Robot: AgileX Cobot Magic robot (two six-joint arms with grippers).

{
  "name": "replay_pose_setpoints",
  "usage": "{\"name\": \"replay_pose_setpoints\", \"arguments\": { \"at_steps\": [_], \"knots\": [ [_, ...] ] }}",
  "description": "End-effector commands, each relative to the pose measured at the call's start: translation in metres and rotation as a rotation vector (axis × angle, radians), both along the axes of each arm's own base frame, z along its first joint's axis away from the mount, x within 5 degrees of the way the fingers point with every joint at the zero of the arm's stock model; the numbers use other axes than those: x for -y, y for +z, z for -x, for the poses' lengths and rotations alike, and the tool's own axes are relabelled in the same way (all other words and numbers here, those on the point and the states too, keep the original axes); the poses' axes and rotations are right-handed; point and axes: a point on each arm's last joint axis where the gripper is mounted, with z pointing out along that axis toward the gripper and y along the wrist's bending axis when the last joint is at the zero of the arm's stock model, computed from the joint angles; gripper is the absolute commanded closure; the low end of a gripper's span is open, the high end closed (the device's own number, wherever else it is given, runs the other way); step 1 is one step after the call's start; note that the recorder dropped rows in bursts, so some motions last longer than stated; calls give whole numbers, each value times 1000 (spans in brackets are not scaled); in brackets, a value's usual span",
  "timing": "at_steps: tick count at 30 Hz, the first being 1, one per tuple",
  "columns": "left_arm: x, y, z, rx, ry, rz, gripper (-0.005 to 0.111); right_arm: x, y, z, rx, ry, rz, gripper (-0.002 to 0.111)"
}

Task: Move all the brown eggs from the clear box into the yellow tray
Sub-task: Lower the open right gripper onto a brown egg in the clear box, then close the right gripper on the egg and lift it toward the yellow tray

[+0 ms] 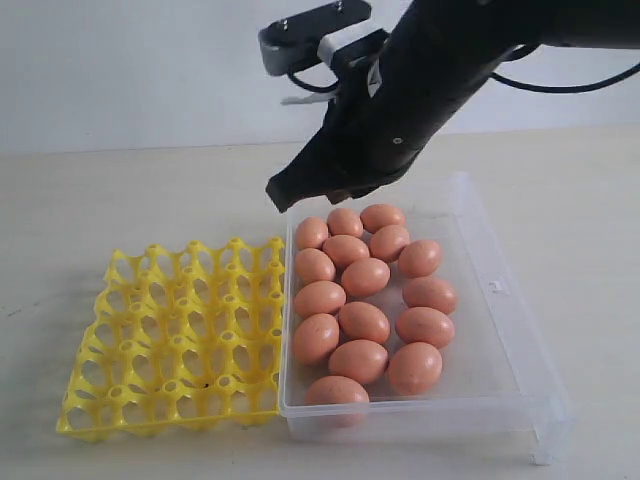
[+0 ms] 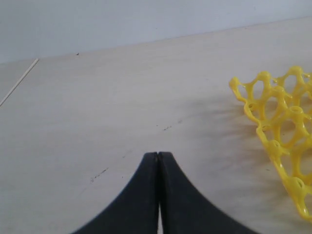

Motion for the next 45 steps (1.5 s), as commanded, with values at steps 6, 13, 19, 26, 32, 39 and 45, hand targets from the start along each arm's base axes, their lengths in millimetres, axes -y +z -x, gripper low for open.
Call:
{"name": "replay_pose_setpoints", "arguments": {
  "at_steps": [6, 13, 19, 26, 32, 39, 45],
  "knots": [
    [0, 2, 0, 19, -6, 6, 107, -3, -30, -23, -105, 20, 305, 71],
    [0, 2, 0, 19, -6, 6, 107, 9, -60, -40, -254, -312, 266, 38],
    [0, 2, 0, 19, -6, 6, 107, 20, -74, -56, -275, -391, 251, 39],
    [0, 2, 0, 19, -6, 6, 107, 45, -81, -79, -227, -596, 195, 39],
    [0, 2, 0, 19, -6, 6, 107, 50, -92, -89, -207, -602, 189, 39],
    [0, 2, 0, 19, -6, 6, 107, 50, -114, -94, -219, -592, 225, 39],
    [0, 2, 0, 19, -6, 6, 107, 55, -125, -101, -204, -590, 239, 39]
  ]
}}
